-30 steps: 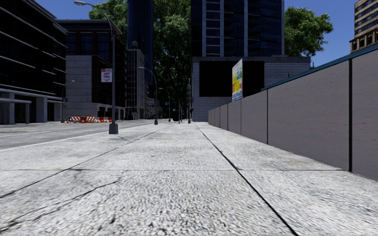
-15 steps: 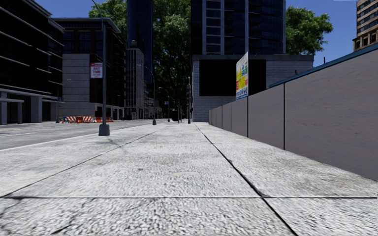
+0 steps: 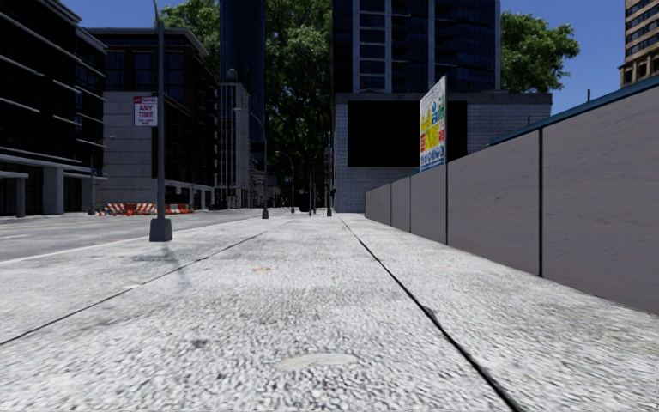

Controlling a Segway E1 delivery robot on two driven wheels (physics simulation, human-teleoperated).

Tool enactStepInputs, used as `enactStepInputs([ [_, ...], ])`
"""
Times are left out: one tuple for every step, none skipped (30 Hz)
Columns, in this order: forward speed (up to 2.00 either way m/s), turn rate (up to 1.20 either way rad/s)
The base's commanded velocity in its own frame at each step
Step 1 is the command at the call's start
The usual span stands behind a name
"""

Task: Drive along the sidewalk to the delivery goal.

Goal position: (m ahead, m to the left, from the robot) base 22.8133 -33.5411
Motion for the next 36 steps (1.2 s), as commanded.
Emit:
enactStepInputs([
  [2.0,0.0],
  [2.0,0.0],
  [2.0,0.0],
  [2.0,0.0],
  [2.0,0.0],
  [2.0,0.0],
  [2.0,0.0],
  [2.0,0.0],
  [2.0,0.0],
  [2.0,0.0],
  [2.0,0.0],
  [2.0,0.0],
  [2.0,0.0],
  [2.0,0.0],
  [2.0,0.0],
  [2.0,0.0],
  [2.0,0.0],
  [2.0,0.0],
  [2.0,0.0],
  [2.0,0.0],
  [2.0,0.0],
  [2.0,0.0],
  [2.0,0.0],
  [2.0,0.0],
  [2.0,0.0],
  [2.0,0.0],
  [2.0,0.0],
  [2.0,0.0],
  [2.0,0.0],
  [2.0,0.0],
  [2.0,0.0],
  [2.0,0.0],
  [2.0,0.0],
  [2.0,0.0],
  [2.0,0.0],
  [2.0,0.0],
])
